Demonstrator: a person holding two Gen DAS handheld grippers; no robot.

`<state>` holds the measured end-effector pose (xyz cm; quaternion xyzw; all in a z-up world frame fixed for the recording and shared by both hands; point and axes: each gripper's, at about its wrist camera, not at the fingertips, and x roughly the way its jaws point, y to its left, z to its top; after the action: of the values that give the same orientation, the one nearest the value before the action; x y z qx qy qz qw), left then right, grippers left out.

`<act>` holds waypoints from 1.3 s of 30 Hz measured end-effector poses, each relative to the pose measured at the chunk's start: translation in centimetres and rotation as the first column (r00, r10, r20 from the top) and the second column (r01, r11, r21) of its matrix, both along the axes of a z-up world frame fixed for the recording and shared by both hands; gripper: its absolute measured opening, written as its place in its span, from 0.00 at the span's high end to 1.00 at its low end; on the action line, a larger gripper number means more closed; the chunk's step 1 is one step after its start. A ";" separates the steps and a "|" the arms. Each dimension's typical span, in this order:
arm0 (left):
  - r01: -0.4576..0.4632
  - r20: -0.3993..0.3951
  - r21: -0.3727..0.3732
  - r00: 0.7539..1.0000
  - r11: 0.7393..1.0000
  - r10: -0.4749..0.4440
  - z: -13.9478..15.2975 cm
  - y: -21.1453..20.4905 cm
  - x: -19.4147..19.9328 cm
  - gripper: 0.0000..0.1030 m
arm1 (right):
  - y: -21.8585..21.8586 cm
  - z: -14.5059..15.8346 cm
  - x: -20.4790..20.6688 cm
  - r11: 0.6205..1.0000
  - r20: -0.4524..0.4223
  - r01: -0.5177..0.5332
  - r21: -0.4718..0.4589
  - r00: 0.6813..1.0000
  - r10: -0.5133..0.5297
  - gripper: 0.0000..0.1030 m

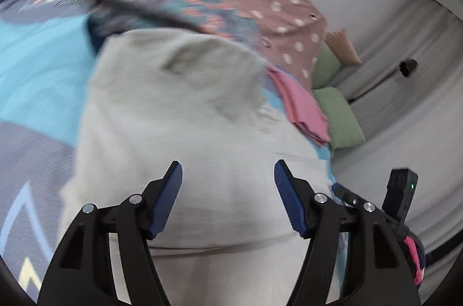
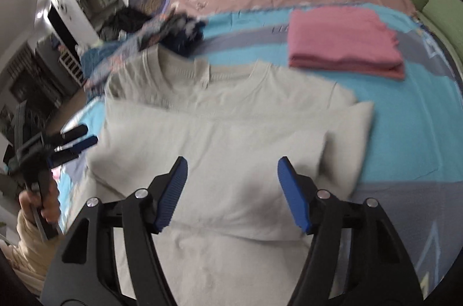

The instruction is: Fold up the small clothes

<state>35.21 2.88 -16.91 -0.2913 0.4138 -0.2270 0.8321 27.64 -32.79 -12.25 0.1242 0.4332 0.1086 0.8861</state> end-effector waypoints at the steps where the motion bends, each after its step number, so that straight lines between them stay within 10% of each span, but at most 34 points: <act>1: -0.012 -0.018 0.004 1.000 1.000 0.012 -0.8 0.7 -0.1 0.36 | 0.4 -0.9 0.1 1.000 -0.026 -0.010 -0.001 1.000 0.010 0.44; 14: 0.081 -0.012 0.104 0.997 0.991 -0.080 -2.9 0.6 1.1 0.32 | 0.8 -3.1 -1.7 0.993 -0.059 0.034 -0.109 0.997 -0.040 0.57; 18: 0.044 0.012 0.138 0.999 0.990 -0.046 -1.6 2.4 -0.6 0.31 | 0.2 -1.3 -3.5 0.961 -0.017 0.130 -0.245 0.990 -0.138 0.30; 30: -0.123 0.008 0.181 0.992 0.976 0.123 -2.1 14.2 -13.3 0.26 | -5.3 -1.4 -20.0 0.953 0.019 0.302 0.016 0.953 -0.302 0.25; 39: 0.002 0.004 0.081 1.000 0.997 -0.002 -5.0 13.9 -23.6 0.26 | -0.5 -4.4 -32.5 0.991 0.095 0.109 0.076 0.989 -0.116 0.23</act>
<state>11.60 16.78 -21.93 -0.2565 0.4212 -0.2117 0.8438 -4.85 -33.32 -16.69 0.1740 0.3767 0.0798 0.9063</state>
